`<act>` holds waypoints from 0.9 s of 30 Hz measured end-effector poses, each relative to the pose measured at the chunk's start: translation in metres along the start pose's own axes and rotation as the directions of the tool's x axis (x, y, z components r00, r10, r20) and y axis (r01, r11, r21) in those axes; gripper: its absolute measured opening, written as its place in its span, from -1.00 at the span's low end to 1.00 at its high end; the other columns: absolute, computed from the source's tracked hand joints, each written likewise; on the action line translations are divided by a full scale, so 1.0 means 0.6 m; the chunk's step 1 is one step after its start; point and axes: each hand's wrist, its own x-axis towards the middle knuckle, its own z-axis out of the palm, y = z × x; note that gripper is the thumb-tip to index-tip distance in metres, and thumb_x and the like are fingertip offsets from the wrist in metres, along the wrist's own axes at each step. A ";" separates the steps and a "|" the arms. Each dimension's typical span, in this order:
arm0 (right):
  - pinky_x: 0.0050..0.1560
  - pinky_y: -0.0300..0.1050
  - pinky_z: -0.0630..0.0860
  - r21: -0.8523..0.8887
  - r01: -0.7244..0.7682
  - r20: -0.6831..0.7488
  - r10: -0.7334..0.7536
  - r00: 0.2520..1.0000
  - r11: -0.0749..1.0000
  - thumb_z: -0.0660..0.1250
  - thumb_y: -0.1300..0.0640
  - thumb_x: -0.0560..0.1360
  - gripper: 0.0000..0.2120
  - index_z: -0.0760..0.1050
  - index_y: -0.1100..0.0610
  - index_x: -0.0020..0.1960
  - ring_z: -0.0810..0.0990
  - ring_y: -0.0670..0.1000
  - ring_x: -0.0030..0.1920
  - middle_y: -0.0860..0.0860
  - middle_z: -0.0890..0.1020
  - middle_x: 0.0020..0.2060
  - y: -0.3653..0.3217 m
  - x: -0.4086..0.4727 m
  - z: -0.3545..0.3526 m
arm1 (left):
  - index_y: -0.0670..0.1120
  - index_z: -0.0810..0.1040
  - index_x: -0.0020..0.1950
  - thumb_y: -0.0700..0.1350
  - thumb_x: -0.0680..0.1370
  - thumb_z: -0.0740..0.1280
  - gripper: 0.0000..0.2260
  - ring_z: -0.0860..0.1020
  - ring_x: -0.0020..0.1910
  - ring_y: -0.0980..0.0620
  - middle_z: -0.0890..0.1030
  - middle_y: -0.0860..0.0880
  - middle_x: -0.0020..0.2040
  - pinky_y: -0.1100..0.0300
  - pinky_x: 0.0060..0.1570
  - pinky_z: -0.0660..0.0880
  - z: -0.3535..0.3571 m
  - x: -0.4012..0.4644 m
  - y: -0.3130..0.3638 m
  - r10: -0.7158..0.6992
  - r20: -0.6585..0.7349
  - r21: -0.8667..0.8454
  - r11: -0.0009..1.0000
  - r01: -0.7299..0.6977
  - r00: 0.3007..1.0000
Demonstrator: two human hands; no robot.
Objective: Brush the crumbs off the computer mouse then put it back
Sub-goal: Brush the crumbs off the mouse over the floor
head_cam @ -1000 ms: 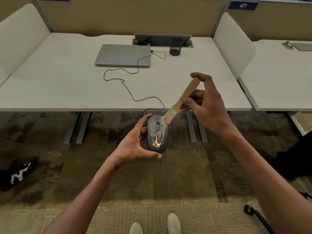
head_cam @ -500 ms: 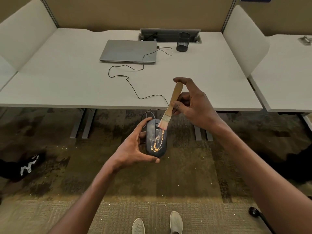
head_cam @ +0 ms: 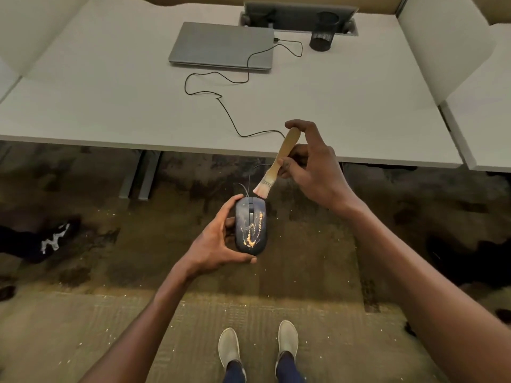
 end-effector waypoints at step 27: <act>-0.07 -0.18 0.68 -0.022 0.009 0.161 -0.006 0.987 1.000 0.38 0.26 0.57 -0.48 0.22 0.01 0.40 0.71 -0.12 -0.19 -0.01 0.69 -0.15 0.021 -0.037 0.006 | 0.19 0.07 0.61 -0.40 0.23 0.65 0.18 0.57 0.31 0.17 0.54 0.03 0.36 0.16 0.17 0.60 0.026 0.025 -0.016 -0.022 0.003 -0.100 0.995 0.023 1.000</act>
